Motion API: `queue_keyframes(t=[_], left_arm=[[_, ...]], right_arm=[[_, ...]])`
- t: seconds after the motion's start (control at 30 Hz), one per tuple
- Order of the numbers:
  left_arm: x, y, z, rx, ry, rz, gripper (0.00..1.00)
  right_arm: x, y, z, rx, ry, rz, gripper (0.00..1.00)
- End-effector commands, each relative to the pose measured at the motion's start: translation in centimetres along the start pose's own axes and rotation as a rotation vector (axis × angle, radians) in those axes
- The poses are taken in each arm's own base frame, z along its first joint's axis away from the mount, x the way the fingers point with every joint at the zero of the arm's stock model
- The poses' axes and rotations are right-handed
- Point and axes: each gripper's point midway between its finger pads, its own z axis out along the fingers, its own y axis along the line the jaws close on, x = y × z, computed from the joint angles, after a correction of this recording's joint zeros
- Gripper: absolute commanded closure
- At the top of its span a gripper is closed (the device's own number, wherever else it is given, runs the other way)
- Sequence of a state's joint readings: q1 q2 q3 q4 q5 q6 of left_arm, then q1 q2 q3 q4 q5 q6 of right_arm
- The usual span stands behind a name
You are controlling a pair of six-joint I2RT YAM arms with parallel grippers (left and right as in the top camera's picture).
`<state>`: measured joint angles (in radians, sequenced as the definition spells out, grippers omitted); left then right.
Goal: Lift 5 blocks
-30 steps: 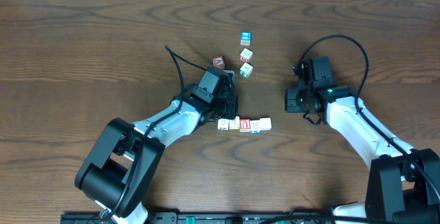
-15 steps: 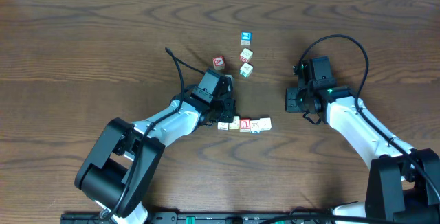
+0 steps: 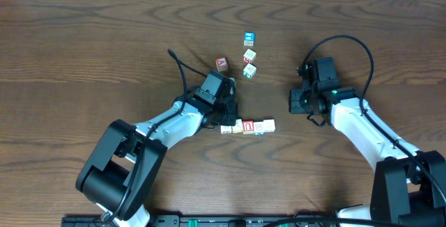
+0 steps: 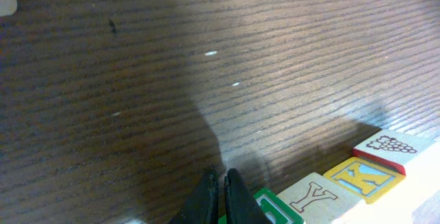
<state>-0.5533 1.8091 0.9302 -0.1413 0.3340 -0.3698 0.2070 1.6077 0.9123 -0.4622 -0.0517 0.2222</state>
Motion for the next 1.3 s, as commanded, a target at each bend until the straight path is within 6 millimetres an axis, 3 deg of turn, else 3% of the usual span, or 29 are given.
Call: queue_keyframes(t=[0.0,0.2,0.4,0.67,0.8,0.9,1.03,1.13,1.27], left_arm=[[-0.8,-0.2,-0.4,-0.006,-0.018,-0.005,0.93],[-1.2,-0.3,-0.4,-0.001,-0.035,0.001,0.93],[-3.6,0.6,-0.9,-0.007,-0.12,-0.011,0.93],[-6.3,4.0,-3.2,-0.05,-0.165,-0.102,0.93],[-4.7,8.2,-5.4,-0.227,-0.123,-0.179,0.93],[-2.5,10.1,-7.2,-0.366,-0.071,-0.198,0.93],[-1.1,9.1,-8.4,-0.353,-0.031,-0.192,0.93],[-0.6,7.1,-8.0,-0.242,0.005,-0.16,0.93],[0.5,6.8,-7.2,-0.21,0.05,-0.179,0.93]], right_arm=[[-0.6,-0.6,-0.1,0.013,-0.014,-0.002,0.99],[-0.6,-0.6,-0.1,0.013,-0.014,-0.002,0.99],[-0.6,-0.6,-0.1,0.013,-0.015,-0.001,0.99],[-0.6,-0.8,-0.1,0.023,-0.016,-0.001,0.99],[-0.1,-1.0,0.1,0.034,-0.007,0.036,0.99],[0.8,-1.2,0.3,0.039,0.016,0.066,0.99],[2.6,-0.5,0.3,0.015,0.088,0.067,0.99],[3.9,0.0,0.2,0.006,0.138,0.078,0.99],[4.8,0.7,0.1,0.003,0.17,0.059,0.99]])
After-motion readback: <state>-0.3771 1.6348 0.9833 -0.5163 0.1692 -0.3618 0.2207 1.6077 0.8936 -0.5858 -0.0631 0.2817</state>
